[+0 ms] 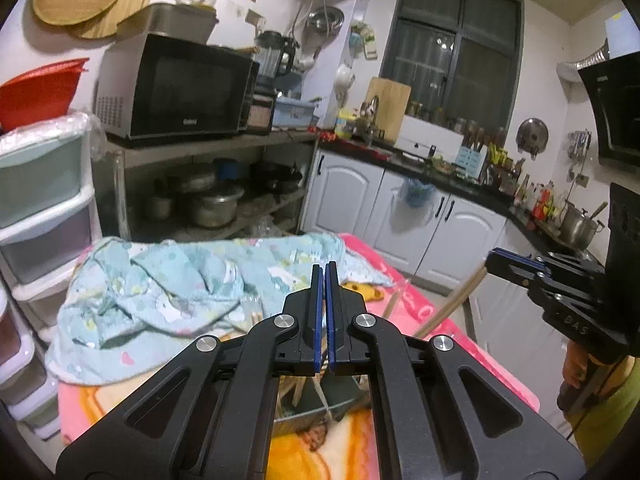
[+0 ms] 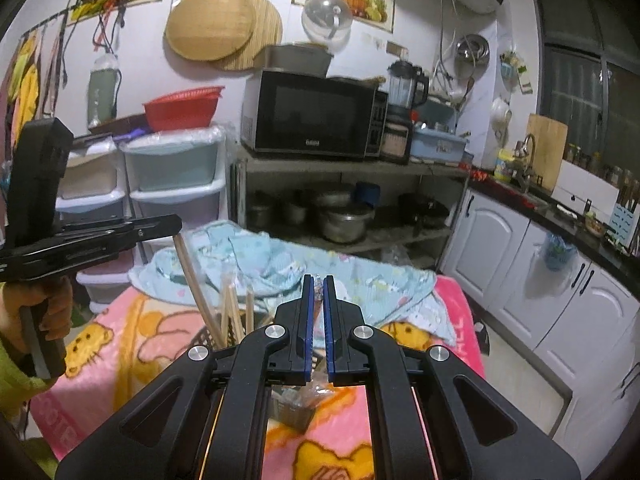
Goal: Organize utensils
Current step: 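Drop the chopsticks into the caddy and open both tools, then pull both open tools back from the caddy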
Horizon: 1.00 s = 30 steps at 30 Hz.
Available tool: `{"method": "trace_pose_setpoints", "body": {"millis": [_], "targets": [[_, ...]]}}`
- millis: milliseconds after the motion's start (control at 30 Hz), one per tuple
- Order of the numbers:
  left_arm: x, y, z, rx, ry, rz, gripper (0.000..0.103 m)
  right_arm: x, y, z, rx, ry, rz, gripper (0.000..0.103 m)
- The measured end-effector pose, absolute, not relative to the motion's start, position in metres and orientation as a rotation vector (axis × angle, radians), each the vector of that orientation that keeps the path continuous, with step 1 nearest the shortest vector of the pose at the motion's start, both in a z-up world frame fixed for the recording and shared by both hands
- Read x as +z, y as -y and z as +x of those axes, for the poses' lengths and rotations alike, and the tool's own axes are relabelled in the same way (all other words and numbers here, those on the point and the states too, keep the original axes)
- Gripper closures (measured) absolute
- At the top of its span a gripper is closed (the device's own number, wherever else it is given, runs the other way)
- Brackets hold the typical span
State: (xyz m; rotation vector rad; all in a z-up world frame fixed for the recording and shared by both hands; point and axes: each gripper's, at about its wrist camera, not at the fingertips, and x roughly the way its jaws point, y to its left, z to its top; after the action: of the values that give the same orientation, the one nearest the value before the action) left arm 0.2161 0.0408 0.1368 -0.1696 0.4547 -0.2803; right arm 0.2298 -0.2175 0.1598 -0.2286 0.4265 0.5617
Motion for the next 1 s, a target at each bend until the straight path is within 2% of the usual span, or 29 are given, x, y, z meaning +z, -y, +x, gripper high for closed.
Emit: {"method": "trace_pose_setpoints", "body": {"millis": [300, 333, 433, 600, 767, 867, 1000], "targets": [[0.114, -0.036, 0.222, -0.263, -0.512, -0.154, 0.102, 0.133, 0.201, 0.246, 0.564, -0.5, -0.213, 0.097], [0.112, -0.036, 0.222, -0.259, -0.515, -0.15, 0.098, 0.132, 0.201, 0.248, 0.563, -0.503, -0.212, 0.093], [0.11, -0.036, 0.22, -0.245, -0.517, -0.142, 0.071, 0.13, 0.201, 0.247, 0.566, -0.505, -0.202, 0.08], [0.111, -0.037, 0.215, -0.217, -0.512, -0.133, 0.053, 0.132, 0.205, 0.237, 0.558, -0.478, -0.197, 0.061], [0.119, -0.038, 0.204, -0.193, -0.484, -0.126, 0.021, 0.137, 0.212, 0.222, 0.552, -0.439, -0.192, 0.05], [0.125, -0.039, 0.195, -0.174, -0.457, -0.125, 0.011, 0.141, 0.219, 0.211, 0.544, -0.408, -0.175, 0.041], [0.134, -0.042, 0.181, -0.153, -0.424, -0.142, 0.011, 0.145, 0.228, 0.197, 0.534, -0.377, -0.147, 0.028]]}}
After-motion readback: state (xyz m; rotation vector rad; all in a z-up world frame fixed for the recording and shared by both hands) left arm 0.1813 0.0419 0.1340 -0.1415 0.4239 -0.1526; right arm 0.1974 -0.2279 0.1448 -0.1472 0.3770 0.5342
